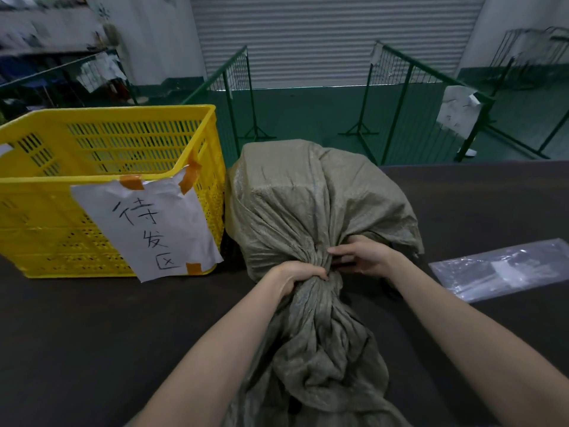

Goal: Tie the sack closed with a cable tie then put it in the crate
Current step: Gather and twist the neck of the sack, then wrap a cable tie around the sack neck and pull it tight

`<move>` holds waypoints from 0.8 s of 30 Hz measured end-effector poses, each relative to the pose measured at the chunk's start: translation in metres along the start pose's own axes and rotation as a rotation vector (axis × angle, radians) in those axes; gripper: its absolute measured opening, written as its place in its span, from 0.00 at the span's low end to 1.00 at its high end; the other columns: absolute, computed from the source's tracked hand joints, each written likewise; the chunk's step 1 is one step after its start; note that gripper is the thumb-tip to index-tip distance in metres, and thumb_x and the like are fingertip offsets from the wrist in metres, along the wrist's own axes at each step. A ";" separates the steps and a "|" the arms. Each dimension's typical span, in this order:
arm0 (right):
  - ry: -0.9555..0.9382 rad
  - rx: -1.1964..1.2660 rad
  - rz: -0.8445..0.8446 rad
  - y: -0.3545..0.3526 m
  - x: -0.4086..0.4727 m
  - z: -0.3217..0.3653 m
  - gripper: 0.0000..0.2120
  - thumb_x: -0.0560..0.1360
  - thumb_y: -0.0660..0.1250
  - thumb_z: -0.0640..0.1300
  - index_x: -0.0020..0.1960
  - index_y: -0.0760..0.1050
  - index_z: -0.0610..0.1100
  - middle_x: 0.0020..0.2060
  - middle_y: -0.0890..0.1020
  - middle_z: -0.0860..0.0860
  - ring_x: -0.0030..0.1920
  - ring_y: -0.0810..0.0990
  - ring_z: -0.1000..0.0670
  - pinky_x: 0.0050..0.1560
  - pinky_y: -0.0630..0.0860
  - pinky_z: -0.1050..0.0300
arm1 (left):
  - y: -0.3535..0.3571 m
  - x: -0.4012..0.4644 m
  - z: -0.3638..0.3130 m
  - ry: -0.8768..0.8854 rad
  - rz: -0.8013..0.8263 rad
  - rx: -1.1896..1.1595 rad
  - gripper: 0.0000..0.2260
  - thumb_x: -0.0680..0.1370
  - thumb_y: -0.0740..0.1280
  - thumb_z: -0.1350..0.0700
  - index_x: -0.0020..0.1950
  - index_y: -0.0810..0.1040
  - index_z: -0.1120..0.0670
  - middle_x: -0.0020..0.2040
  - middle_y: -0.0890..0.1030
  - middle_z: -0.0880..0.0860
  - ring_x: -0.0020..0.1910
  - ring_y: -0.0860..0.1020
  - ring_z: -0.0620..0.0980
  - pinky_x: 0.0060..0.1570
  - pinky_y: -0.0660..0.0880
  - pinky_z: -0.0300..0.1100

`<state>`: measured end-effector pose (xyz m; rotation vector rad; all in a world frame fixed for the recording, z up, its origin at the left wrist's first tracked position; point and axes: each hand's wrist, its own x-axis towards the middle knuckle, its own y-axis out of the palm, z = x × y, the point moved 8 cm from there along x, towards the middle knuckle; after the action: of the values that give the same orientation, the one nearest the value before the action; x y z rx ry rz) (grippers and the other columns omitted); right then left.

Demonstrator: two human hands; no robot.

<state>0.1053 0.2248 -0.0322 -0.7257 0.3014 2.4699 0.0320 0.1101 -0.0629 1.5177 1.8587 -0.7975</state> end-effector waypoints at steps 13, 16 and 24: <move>-0.180 -0.488 -0.797 -0.126 -0.049 -0.070 0.08 0.71 0.63 0.34 0.47 0.78 0.42 0.43 0.83 0.42 0.50 0.79 0.40 0.48 0.73 0.54 | -0.004 0.012 0.011 0.151 -0.141 -0.275 0.09 0.70 0.65 0.61 0.48 0.78 0.61 0.41 0.80 0.59 0.40 0.79 0.56 0.49 0.76 0.45; -0.139 -0.759 -0.857 -0.139 -0.057 -0.081 0.11 0.72 0.61 0.35 0.52 0.76 0.40 0.52 0.80 0.40 0.56 0.76 0.38 0.53 0.73 0.47 | 0.008 0.014 0.016 0.106 -0.073 -0.338 0.10 0.70 0.69 0.56 0.46 0.79 0.60 0.40 0.81 0.59 0.39 0.80 0.55 0.48 0.77 0.45; -0.164 -1.136 -0.866 -0.149 -0.071 -0.087 0.12 0.70 0.61 0.33 0.53 0.68 0.37 0.54 0.72 0.39 0.53 0.74 0.36 0.48 0.71 0.44 | 0.012 0.018 0.020 0.045 -0.012 -0.326 0.05 0.76 0.67 0.57 0.42 0.78 0.58 0.33 0.82 0.55 0.32 0.81 0.51 0.36 0.78 0.40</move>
<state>0.2760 0.2863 -0.0733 -0.7947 -1.2945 1.6449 0.0425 0.1077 -0.0901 1.3273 1.9228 -0.4409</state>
